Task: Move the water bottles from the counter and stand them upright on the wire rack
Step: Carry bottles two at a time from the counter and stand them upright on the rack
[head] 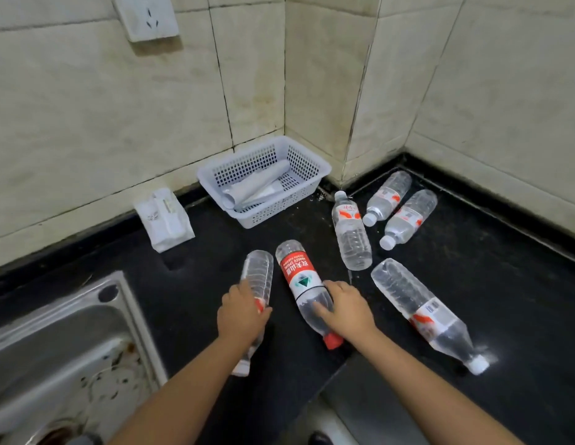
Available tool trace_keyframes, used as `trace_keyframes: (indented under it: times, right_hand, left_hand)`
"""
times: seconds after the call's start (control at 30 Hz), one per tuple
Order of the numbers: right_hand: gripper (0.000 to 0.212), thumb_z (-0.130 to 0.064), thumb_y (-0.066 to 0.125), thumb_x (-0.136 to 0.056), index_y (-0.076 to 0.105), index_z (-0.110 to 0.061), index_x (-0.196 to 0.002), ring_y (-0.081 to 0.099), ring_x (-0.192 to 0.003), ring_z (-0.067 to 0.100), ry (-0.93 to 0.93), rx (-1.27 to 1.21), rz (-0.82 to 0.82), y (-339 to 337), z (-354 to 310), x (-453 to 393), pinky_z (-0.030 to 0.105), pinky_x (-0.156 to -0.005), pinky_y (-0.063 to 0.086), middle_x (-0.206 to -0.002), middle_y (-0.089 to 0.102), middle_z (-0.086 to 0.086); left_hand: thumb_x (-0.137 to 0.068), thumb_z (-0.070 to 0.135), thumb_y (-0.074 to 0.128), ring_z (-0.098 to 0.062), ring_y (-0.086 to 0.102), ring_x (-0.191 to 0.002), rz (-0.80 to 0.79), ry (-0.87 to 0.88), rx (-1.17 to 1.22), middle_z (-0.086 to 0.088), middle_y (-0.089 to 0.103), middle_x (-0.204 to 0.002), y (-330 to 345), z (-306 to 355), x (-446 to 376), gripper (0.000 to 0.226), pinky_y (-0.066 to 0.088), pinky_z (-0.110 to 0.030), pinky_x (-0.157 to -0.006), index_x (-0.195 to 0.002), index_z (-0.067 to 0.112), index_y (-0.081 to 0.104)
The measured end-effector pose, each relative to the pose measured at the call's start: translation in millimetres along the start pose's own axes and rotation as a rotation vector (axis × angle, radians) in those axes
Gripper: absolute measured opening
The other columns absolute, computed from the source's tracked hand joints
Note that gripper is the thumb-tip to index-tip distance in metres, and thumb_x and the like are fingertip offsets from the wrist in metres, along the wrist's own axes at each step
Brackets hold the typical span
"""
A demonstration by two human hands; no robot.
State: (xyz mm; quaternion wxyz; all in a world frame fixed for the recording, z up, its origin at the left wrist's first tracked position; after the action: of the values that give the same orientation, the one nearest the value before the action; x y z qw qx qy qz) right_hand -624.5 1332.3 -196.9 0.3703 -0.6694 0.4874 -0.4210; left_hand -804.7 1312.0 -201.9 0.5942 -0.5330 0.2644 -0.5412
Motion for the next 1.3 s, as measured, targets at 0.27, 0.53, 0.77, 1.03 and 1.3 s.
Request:
trace_keyframes:
  times: [0.27, 0.53, 0.77, 1.03, 1.3]
  right_hand:
    - [0.091, -0.028, 0.073, -0.076, 0.014, -0.01, -0.143, 0.039, -0.127, 0.033, 0.155, -0.109, -0.189, 12.1, -38.6, -67.6, 0.041, -0.103, 0.038, -0.136, 0.037, 0.018]
    - [0.082, -0.017, 0.069, -0.074, 0.022, -0.011, -0.14, 0.041, -0.121, 0.029, -0.196, 0.331, -0.279, -5.1, 0.5, -53.3, 0.04, -0.098, 0.04, -0.134, 0.037, 0.009]
    - [0.088, -0.039, 0.079, -0.031, 0.048, -0.011, -0.108, 0.042, -0.093, 0.022, -0.554, 0.431, 0.088, 37.7, 4.5, -10.9, 0.039, -0.08, 0.043, -0.099, 0.068, 0.006]
    - [0.063, -0.03, 0.063, -0.067, 0.047, -0.013, -0.125, 0.056, -0.107, 0.029, -0.432, 0.269, -0.006, 29.3, -1.5, 14.2, 0.042, -0.086, 0.048, -0.117, 0.059, 0.01]
    - [0.069, -0.012, 0.057, -0.083, 0.023, -0.016, -0.143, 0.03, -0.133, 0.025, -0.486, 0.489, -0.278, 16.3, -19.7, 0.1, 0.044, -0.109, 0.019, -0.144, 0.034, 0.007]
  left_hand:
    - [-0.075, 0.027, 0.068, -0.025, 0.051, -0.112, -0.13, 0.07, 0.1, -0.009, 0.05, -0.125, -5.7, -27.2, -29.8, 0.061, 0.046, -0.033, -0.09, -0.128, 0.014, 0.042]
    - [-0.071, 0.008, 0.07, -0.016, 0.054, -0.117, -0.265, 0.785, -0.293, 0.004, 0.055, -0.128, -23.9, -47.3, -49.5, 0.061, 0.041, -0.03, -0.1, -0.127, 0.023, 0.051]
    - [-0.082, 0.003, 0.061, -0.015, 0.036, -0.136, -0.285, 0.848, -0.27, 0.001, 0.056, -0.132, -16.5, -48.3, -39.3, 0.036, 0.022, -0.028, -0.115, -0.116, 0.015, 0.062]
    - [-0.079, 0.031, 0.068, -0.034, 0.032, -0.129, 0.032, -0.231, 0.356, -0.017, 0.031, -0.14, -6.8, -22.3, -19.1, 0.079, 0.036, -0.044, -0.104, -0.142, 0.014, 0.024]
    - [-0.072, 0.016, 0.068, -0.033, 0.045, -0.12, -0.103, -0.116, 0.429, -0.013, 0.04, -0.131, -12.3, -42.4, -17.2, 0.084, 0.044, -0.04, -0.098, -0.144, 0.022, 0.023]
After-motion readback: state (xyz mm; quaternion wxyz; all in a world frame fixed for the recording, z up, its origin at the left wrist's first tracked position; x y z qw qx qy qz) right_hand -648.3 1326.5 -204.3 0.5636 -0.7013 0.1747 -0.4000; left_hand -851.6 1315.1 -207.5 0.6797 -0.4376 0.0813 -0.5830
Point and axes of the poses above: each hand's wrist, its own x-axis away from the middle knuckle, its own y-axis out of the palm, z = x × y, the point moved 1 cm from there along -x, towards the middle knuckle
